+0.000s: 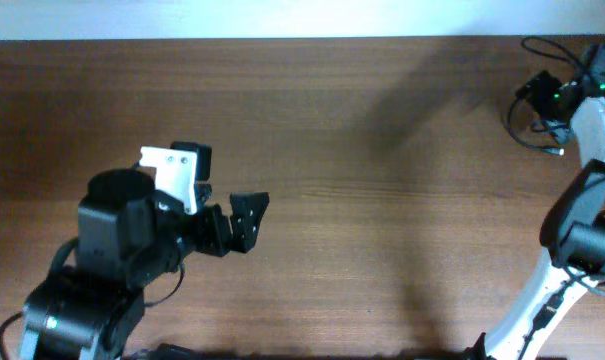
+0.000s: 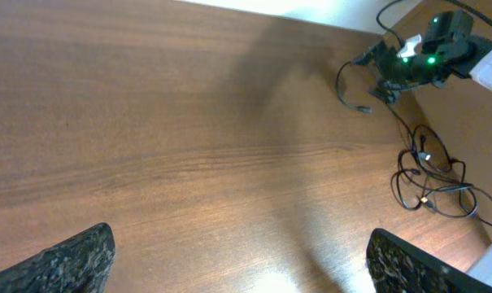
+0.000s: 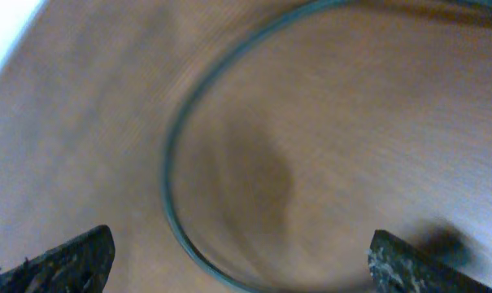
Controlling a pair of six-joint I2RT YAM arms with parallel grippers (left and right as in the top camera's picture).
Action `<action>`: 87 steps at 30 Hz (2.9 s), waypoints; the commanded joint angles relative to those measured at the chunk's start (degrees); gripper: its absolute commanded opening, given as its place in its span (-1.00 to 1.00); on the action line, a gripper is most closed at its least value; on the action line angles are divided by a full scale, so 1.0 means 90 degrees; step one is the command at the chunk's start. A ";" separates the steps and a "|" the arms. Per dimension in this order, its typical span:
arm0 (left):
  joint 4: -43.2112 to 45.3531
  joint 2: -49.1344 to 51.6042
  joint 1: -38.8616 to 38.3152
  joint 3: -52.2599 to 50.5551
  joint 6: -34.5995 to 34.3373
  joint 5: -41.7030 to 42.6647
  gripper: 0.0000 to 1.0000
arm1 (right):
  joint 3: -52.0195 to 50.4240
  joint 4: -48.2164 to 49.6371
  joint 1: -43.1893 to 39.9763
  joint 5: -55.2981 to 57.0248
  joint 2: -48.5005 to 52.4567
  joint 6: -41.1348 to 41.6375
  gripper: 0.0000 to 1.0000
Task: Untangle cables
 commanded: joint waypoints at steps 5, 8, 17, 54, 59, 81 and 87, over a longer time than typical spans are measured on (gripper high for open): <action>0.0022 0.1149 -0.0022 0.0034 -0.0206 0.0670 1.00 | 0.0083 0.1141 0.0697 -0.0459 0.0610 0.0204 -0.93; 0.0027 0.1297 -0.0022 0.0034 -0.0202 0.0682 0.95 | 0.0090 0.1120 0.0641 -0.0469 0.0600 0.0177 -0.92; 0.0192 0.1163 -0.0022 0.0034 -0.0155 0.0661 0.94 | 0.1020 0.0369 -0.1326 -0.2489 0.0274 0.0012 -0.92; 0.2453 -0.0639 0.1683 0.0053 0.0112 0.1202 0.98 | 0.1299 -0.3577 -0.0709 -0.4078 -0.4432 -0.3111 0.98; 0.2497 -0.1450 0.2225 0.0056 0.0306 0.1093 0.98 | 0.1277 -0.4328 0.0049 -0.2671 -0.5836 -0.3130 0.98; -0.0733 -0.1491 0.2356 0.0046 0.1472 -0.0845 0.74 | -0.5476 -0.2045 0.0357 -0.2045 -1.1859 -0.4359 0.97; -0.1277 -0.1506 0.2356 0.0034 0.1554 -0.0629 0.87 | -0.5476 -0.2038 0.0357 -0.2188 -1.1859 -0.4422 0.97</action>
